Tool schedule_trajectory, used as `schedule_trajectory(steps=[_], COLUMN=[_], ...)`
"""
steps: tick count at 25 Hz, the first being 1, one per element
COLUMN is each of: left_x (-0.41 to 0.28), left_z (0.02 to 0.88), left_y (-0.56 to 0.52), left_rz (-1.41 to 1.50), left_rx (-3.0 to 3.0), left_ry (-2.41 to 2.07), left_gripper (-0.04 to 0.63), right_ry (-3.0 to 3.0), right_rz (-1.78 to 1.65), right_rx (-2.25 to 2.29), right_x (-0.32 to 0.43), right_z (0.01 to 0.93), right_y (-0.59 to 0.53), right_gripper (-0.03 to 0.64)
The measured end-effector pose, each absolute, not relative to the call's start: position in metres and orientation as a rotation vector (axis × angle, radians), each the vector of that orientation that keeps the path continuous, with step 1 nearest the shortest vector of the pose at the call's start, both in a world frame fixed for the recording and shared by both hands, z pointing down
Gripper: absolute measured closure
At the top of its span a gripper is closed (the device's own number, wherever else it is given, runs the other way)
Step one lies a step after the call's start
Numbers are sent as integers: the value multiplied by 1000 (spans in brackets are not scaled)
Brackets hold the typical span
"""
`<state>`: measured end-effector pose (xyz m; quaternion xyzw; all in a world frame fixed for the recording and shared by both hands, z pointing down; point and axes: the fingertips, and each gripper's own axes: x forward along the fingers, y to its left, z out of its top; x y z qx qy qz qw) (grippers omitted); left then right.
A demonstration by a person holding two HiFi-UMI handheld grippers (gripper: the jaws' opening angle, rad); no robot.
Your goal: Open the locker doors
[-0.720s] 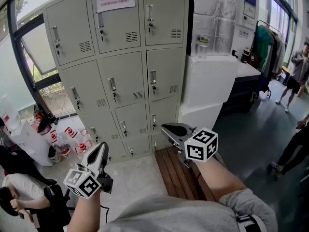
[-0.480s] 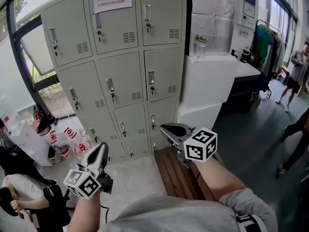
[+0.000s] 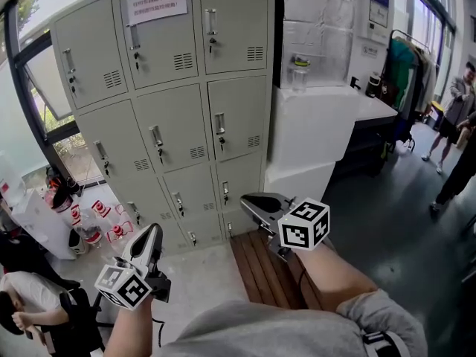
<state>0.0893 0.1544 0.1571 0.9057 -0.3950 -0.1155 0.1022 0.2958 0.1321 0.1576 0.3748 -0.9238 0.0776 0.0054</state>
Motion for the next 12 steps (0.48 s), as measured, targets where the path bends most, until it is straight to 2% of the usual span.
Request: schedule_trajectory(steps=[6, 12], left_x=[106, 80], left_z=[172, 179], left_y=[138, 86], left_rz=[-317, -345], left_rx=[2667, 2685], left_ry=[-1128, -1083], left_gripper=[591, 591], right_ry=[-2901, -2896], right_rz=[279, 262], right_rx=[1165, 1173], right_x=[305, 274], right_z=[171, 178], right_y=[112, 66], right_gripper=[617, 617])
